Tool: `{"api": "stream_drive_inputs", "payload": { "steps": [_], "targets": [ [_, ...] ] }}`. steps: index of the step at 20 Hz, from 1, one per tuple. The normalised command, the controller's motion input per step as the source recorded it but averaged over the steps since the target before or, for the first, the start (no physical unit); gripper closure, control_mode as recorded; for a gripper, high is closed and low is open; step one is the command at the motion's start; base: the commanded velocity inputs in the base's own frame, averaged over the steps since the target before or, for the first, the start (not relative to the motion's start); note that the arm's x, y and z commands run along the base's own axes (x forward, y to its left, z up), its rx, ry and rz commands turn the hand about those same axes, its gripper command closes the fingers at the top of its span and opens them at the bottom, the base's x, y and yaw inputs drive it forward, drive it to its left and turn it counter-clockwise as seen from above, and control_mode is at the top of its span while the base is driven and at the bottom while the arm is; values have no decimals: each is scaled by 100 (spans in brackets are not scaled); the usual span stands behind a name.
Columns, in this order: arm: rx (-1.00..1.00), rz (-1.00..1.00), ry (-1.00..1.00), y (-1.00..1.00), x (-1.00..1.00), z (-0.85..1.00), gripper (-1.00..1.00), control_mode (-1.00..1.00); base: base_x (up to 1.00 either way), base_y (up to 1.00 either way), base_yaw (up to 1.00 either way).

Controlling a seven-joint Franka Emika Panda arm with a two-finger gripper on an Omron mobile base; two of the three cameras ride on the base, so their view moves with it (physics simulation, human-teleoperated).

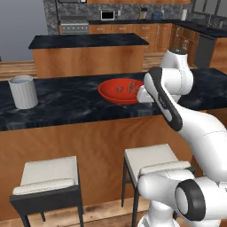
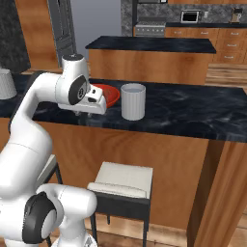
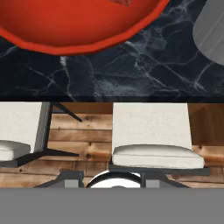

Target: There are four ice cubes in the ice bowl. Place two ice cubes in each glass of water.

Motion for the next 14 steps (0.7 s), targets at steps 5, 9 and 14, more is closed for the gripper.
{"api": "stream_drive_inputs", "payload": {
  "steps": [5, 9, 14],
  "targets": [
    [0, 0, -6, 0, -43, 0, -100, -100, 0, 0, 0],
    [0, 0, -4, 0, -72, -10, -100, -100, 0, 0, 0],
    [-1, 0, 0, 0, -48, -16, -100, -100, 0, 0, 0]
  ]
}}
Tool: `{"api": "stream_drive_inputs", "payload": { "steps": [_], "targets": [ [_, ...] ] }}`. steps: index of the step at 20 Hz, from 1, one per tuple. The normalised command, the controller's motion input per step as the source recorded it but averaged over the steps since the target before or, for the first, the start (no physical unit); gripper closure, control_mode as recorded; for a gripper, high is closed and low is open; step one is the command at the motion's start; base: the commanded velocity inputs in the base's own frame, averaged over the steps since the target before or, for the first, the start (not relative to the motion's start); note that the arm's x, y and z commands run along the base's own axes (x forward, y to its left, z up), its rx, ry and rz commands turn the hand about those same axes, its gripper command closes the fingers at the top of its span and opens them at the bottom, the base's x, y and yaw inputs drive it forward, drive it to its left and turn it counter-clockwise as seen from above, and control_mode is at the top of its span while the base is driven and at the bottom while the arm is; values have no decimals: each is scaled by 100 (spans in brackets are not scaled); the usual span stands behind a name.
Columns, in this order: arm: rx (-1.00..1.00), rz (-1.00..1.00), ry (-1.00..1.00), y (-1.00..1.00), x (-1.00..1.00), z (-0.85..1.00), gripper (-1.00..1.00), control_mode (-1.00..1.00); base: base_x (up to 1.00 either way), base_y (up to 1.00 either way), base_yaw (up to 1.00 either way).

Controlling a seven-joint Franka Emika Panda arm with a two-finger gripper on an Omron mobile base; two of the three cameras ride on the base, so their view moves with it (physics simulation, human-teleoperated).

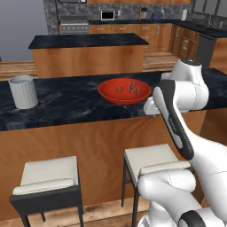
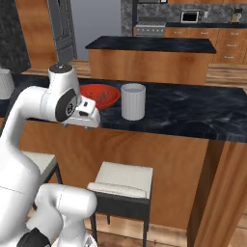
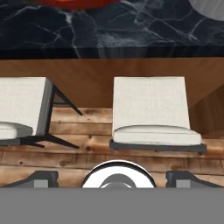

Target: There are four ice cubes in the ice bowl. Place two ice cubes in each glass of water.

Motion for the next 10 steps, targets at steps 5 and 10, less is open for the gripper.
{"api": "stream_drive_inputs", "payload": {
  "steps": [5, 10],
  "targets": [
    [-4, 0, 0, 0, -38, -22, -100, -100, 0, 0, 0],
    [-1, 0, -4, 7, -25, -8, -100, 100, -3, 4, 0]
  ]
}}
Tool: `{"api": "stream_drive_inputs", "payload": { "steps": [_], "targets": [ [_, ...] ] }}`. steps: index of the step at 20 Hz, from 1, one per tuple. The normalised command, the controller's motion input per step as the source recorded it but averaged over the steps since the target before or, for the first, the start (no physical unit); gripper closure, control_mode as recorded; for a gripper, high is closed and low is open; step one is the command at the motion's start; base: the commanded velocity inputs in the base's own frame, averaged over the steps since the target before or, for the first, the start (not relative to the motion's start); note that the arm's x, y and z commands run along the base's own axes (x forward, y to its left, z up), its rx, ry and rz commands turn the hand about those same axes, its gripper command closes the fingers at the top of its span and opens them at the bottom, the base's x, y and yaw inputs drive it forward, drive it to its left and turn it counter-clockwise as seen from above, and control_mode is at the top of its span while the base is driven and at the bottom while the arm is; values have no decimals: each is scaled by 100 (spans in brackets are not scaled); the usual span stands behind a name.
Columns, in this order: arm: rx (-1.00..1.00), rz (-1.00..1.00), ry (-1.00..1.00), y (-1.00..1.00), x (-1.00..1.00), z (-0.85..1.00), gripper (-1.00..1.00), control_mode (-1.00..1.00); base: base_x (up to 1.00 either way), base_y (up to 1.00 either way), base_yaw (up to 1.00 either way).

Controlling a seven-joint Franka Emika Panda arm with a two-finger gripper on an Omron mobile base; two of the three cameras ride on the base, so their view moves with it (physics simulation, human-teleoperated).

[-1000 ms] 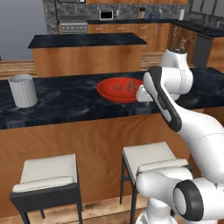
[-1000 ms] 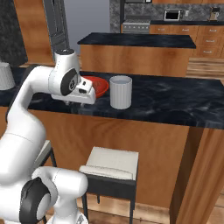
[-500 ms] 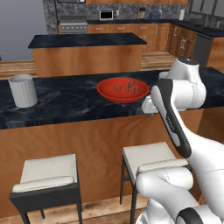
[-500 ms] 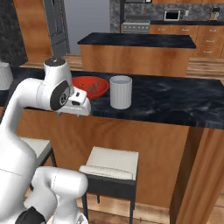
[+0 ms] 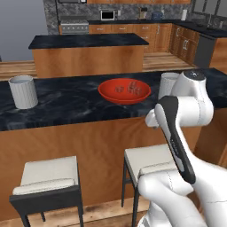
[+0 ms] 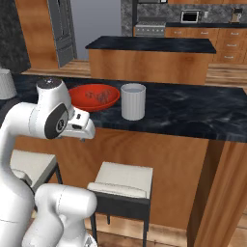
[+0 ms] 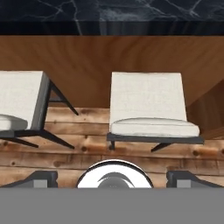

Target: There are four ice cubes in the ice bowl. Place two ice cubes in each glass of water.

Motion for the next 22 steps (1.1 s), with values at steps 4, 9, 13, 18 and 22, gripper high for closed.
{"api": "stream_drive_inputs", "payload": {
  "steps": [4, 9, 13, 18, 22],
  "targets": [
    [0, 0, 0, 0, 0, 0, -100, 100, -5, 48, 6],
    [0, 0, 0, 0, 0, 0, -100, 100, -2, 73, 9],
    [0, 0, 0, 0, 0, 0, -100, 100, 2, 56, 14],
    [0, 0, 0, 0, 0, 0, -100, 100, 27, 18, 18],
    [0, 0, 0, 0, 0, 0, -100, 100, 41, -2, 22]
  ]
}}
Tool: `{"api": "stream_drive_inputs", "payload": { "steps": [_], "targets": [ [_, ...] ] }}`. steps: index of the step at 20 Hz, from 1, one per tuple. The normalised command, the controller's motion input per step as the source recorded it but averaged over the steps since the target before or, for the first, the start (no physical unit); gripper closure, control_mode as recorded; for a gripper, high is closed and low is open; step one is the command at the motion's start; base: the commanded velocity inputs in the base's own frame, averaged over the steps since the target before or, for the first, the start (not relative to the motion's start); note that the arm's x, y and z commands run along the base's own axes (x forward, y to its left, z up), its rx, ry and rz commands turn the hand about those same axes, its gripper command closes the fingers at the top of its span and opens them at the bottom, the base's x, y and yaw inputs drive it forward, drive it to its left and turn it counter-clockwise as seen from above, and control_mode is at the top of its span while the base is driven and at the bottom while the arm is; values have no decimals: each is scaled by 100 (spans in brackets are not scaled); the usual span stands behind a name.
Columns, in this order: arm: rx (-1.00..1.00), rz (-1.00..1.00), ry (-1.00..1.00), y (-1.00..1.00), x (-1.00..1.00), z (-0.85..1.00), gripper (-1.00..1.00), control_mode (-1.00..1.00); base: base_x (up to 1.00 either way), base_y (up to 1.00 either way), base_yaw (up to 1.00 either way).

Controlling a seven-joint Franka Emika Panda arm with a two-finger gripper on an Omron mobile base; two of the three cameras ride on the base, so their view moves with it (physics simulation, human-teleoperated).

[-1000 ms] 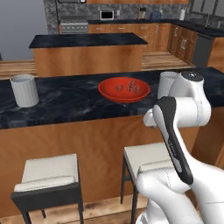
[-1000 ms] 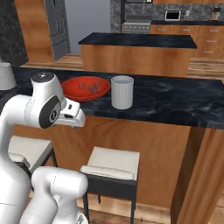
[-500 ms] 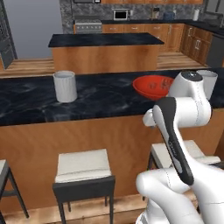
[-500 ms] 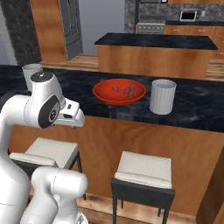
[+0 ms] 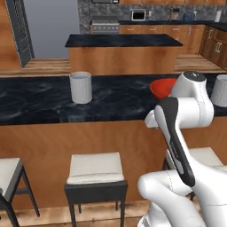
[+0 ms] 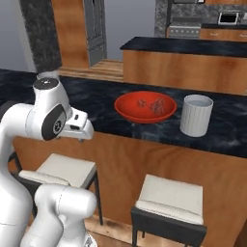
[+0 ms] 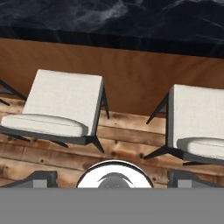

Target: There are four ice cubes in the ice bowl. Place two ice cubes in each glass of water.

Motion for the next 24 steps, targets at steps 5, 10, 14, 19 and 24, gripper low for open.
{"api": "stream_drive_inputs", "payload": {
  "steps": [5, 10, 14, 19, 24],
  "targets": [
    [0, 0, 0, 0, 0, 0, -100, 100, 25, -11, 19],
    [0, 0, 0, 0, 0, 0, -100, 100, 2, -35, 15],
    [0, 0, 0, 0, 0, 0, -100, 100, 0, -41, 11],
    [0, 0, 0, 0, 0, 0, -100, 100, 0, -49, 10],
    [0, 0, 0, 0, 0, 0, -100, 100, 15, -64, 9]
  ]
}}
